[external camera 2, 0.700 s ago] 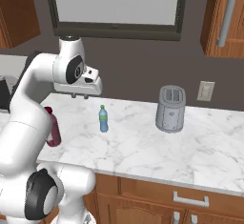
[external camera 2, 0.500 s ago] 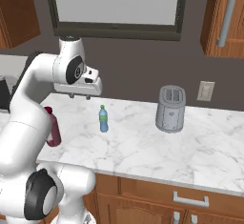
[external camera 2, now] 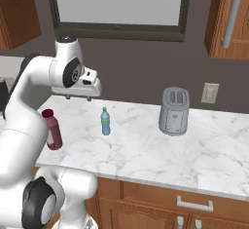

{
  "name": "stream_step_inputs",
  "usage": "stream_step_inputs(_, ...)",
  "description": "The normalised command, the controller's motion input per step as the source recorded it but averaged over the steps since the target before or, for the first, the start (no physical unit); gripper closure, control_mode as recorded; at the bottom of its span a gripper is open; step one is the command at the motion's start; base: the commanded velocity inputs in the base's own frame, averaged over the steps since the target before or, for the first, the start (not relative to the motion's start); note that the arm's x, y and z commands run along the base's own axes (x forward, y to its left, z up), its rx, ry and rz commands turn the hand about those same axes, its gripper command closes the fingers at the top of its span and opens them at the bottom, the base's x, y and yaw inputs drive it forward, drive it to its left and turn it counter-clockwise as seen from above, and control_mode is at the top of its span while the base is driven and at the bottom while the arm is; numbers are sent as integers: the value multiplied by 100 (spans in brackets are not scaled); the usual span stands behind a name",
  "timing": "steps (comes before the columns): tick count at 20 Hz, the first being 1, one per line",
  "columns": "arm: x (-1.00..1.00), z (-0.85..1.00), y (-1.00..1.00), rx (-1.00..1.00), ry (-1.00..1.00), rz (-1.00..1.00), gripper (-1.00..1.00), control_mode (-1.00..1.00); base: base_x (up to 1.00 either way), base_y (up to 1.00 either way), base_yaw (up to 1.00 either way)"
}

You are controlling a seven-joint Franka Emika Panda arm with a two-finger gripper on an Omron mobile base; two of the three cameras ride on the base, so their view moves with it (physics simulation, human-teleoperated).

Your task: Place the drinks on the dining counter in a tight cluster.

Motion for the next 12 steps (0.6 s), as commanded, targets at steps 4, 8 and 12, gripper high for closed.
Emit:
stream_step_inputs(4, -2, 4, 71, -6, -1, 0, -100, -100, 0, 0, 0)
stream_step_inputs(8, -6, 15, 62, 0, 0, 6, -100, -100, 0, 0, 0)
stream_step_inputs(12, 0, 4, 64, 0, 2, 12, -100, -100, 0, 0, 0)
